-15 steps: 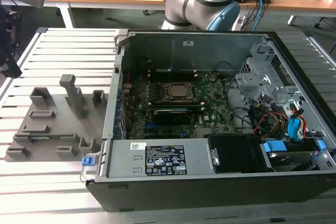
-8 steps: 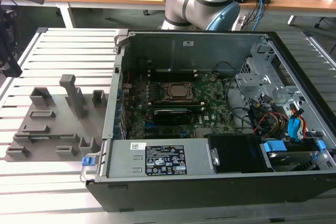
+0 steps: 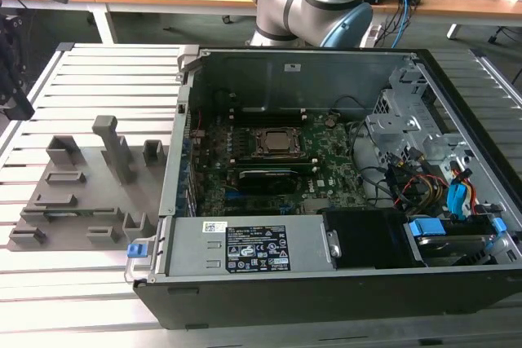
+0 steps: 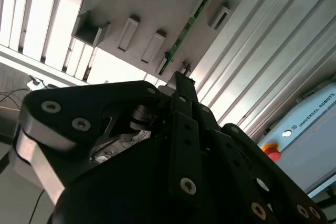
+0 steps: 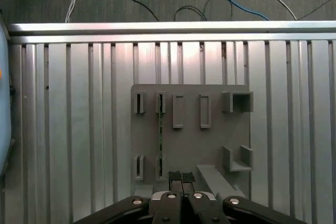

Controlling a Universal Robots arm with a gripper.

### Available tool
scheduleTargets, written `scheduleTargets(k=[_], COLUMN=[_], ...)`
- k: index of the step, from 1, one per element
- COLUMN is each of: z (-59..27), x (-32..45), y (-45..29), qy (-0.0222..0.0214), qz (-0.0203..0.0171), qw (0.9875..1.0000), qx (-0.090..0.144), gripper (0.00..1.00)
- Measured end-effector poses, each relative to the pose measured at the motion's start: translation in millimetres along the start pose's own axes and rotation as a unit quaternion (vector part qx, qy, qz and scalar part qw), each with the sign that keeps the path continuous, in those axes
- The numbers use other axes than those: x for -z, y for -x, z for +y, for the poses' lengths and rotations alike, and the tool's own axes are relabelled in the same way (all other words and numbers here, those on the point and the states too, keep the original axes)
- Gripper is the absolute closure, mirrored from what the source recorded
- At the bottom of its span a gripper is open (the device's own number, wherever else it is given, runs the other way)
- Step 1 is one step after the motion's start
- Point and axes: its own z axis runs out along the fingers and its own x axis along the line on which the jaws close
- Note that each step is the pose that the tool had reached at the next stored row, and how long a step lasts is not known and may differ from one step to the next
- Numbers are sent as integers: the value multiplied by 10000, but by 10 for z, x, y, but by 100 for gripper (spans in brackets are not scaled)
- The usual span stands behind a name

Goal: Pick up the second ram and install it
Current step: 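Pick up the second ram and move it above second insertion slot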

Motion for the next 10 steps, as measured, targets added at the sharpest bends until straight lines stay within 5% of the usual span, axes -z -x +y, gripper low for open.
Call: scheduleTargets(k=[1, 4, 10], z=[0, 0, -2], x=[0, 0, -82], y=[0, 0, -1], qy=[0, 0, 0], qz=[0, 0, 1], qw=[10000, 10000, 10000], qx=[6, 16, 18], gripper=[89, 64, 64])
